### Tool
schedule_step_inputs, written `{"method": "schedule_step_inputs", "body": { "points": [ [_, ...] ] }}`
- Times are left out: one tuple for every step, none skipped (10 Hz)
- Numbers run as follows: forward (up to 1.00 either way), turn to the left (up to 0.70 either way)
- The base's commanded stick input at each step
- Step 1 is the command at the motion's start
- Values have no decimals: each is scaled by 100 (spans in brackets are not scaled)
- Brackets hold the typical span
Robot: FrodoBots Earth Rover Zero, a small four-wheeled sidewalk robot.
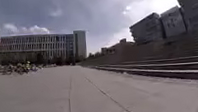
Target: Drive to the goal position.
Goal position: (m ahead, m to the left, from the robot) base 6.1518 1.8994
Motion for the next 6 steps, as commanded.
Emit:
{"method": "schedule_step_inputs", "body": {
  "points": [
    [70,0],
    [70,0],
    [70,0],
    [70,0],
    [70,0],
    [70,0]
  ]
}}
